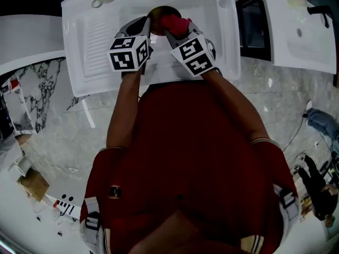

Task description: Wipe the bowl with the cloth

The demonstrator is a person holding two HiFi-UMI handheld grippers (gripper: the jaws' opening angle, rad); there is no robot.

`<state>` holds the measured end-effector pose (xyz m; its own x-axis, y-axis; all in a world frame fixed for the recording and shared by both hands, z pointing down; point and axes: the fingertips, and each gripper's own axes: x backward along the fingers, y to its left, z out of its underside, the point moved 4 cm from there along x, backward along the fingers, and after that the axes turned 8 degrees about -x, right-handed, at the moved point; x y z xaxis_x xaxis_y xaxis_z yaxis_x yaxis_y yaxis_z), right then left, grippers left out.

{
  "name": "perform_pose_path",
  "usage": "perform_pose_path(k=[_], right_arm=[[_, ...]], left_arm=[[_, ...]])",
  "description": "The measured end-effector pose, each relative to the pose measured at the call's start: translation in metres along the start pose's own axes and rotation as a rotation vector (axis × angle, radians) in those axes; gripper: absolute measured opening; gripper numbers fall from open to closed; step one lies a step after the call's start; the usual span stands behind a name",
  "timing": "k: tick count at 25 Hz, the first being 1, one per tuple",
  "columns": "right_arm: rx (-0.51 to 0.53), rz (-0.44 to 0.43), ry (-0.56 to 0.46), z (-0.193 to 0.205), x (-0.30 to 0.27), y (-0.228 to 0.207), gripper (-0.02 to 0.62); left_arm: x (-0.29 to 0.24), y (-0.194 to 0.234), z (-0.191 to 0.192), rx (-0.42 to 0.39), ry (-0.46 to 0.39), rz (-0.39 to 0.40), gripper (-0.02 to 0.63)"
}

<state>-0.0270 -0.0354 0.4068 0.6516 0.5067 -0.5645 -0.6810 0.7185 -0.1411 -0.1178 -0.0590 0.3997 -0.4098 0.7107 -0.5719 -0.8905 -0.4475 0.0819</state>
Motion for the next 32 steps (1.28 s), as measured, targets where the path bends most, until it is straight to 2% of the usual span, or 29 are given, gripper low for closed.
perform_pose_path(k=[7,18,25,32], right_arm=[[-0.022,-0.043,-0.005,0.002,0.004,0.009,0.028],[0.011,-0.135,-0.042,-0.001,0.004,0.028,0.028],[0.046,-0.107,-0.075,-0.005,0.003,0.021,0.028],[0.056,-0.066,-0.116,-0.014,0.004,0.010,0.028]], left_arm=[[0.004,-0.008,-0.004,-0.003,-0.015,0.006,0.015],[0.007,-0.022,-0.005,0.034,-0.029,0.058,0.015],[0.008,-0.023,-0.002,0.058,-0.019,0.094,0.015],[0.004,-0.027,0.004,0.043,0.013,0.116,0.015]])
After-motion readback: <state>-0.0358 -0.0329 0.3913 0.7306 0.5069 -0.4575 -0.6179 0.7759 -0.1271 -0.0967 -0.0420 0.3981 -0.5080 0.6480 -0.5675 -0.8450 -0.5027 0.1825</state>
